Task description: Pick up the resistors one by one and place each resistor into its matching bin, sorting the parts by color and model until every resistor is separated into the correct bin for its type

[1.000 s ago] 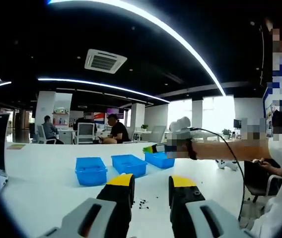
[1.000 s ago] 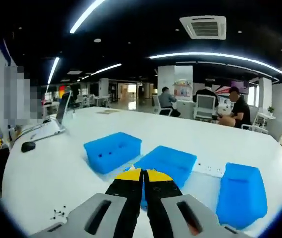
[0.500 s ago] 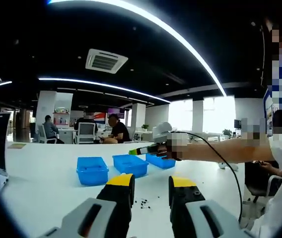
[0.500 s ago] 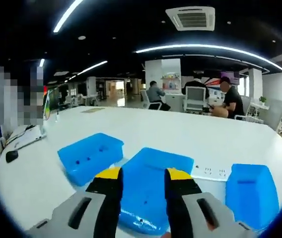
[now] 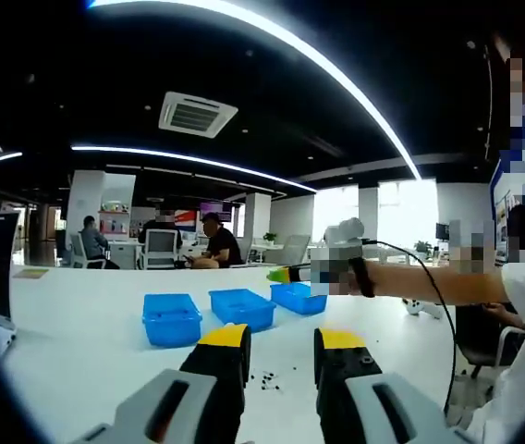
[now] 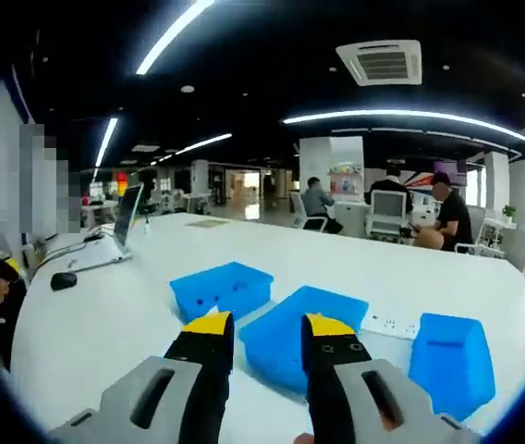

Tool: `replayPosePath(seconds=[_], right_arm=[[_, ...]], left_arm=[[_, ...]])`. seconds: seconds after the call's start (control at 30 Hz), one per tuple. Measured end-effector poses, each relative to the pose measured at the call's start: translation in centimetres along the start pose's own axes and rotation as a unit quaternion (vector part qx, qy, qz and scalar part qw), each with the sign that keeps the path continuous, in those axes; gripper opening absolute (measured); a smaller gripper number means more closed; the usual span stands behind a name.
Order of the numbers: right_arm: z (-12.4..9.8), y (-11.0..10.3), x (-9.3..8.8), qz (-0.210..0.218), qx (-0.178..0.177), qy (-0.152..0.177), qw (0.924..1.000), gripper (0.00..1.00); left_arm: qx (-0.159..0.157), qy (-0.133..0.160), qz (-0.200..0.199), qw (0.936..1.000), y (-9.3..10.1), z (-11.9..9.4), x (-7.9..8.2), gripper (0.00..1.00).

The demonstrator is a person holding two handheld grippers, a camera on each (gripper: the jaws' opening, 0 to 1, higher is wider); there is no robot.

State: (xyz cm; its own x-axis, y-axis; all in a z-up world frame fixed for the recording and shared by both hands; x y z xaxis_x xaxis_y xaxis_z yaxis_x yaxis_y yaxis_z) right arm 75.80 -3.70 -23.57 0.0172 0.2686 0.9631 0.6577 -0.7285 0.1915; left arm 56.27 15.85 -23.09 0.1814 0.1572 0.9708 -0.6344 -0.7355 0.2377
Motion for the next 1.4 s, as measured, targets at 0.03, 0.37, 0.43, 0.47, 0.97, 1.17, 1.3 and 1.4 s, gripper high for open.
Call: replayPosePath(seconds=[0.03,0.37,0.43,0.47,0.97,1.17,1.3,1.4], right_arm=[[-1.4,-1.1,0.3,0.001,0.016,0.004,0.9999,0.31],[-12.2,-3.8,2.2,-0.002,0.014,0.059,0.9982,0.31],[-14.1,-4.1,1.8,-0.006,0.006,0.064,0.9979,0.31],[-14.8,-4.2,1.4,-0.007,0.001,0.068,0.9977,0.31],[-19.2,-4.5,-1.5,-0.017,-0.007,0.053,0.9984,0.35],[-18.4,-4.7,-0.8,-0.032,0.003,0.043,0.9986,0.34],[-17.1,-5.6,-1.1,-0.056,0.032,-0.012,0.9978,0.26],[-15.3,-6.4,-1.5,-0.084,0.058,-0.056,0.9933,0.26]], left_arm=[[0.000,0.000,0.000,1.0000,0.0,0.0,0.0,0.29],[0.000,0.000,0.003,1.0000,0.2,-0.1,0.1,0.29],[-0.001,-0.001,0.003,1.0000,0.3,-0.1,0.0,0.29],[-0.001,-0.001,0.003,1.0000,0.3,-0.1,0.0,0.29],[0.002,0.002,0.005,1.0000,0.1,-0.4,0.4,0.29],[0.005,0.004,0.006,1.0000,-0.1,-0.5,0.6,0.29],[0.007,0.006,0.006,0.9999,-0.2,-0.7,0.7,0.29],[0.006,0.007,0.005,0.9999,-0.2,-0.7,0.8,0.29]])
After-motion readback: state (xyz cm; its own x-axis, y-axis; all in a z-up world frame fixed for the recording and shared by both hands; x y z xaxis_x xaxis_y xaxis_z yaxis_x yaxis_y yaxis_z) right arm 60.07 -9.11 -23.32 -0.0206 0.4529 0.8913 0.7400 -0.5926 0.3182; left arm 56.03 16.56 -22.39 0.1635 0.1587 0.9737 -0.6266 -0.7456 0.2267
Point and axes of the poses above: the point that each gripper's makers call its tool centre point, and the gripper's own axes: z roughly forward along the fingers, y roughly to its right, x roughly out of its top, the point moved 2 cm from there along -z, roughly backward along the fingers, and after that the axes turned 10 degrees about -z, right-handed, at the moved point
